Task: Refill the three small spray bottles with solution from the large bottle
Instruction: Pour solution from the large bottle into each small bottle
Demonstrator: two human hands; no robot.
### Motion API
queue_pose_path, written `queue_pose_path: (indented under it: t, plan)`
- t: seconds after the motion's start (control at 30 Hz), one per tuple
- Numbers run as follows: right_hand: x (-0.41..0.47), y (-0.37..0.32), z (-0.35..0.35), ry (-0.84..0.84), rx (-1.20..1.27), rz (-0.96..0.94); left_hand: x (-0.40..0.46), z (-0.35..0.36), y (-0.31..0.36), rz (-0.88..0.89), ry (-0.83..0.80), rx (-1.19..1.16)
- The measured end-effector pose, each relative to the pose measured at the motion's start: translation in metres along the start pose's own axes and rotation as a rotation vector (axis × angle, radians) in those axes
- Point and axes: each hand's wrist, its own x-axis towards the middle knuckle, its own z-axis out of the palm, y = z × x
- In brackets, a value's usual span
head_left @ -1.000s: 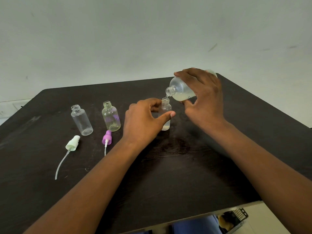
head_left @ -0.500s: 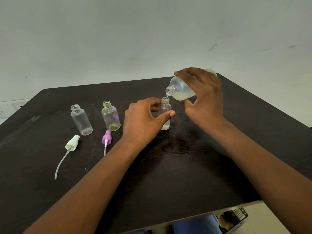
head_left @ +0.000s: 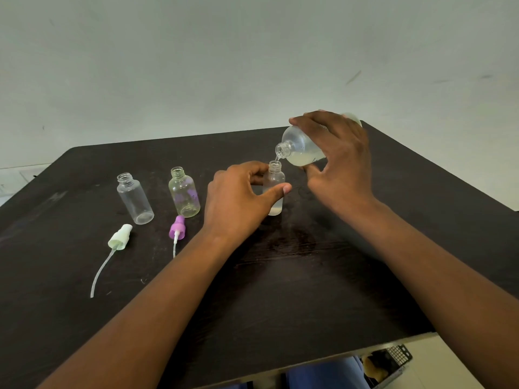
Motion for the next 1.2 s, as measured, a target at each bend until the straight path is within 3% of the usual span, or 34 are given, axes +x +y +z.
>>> queue_pose_path:
  t: [1.2]
  plan:
    - [-0.0008, -0.0003, -0.0006, 0.015, 0.014, -0.014, -0.0004, 0.0009, -0.0022, 0.0, -0.026, -0.013]
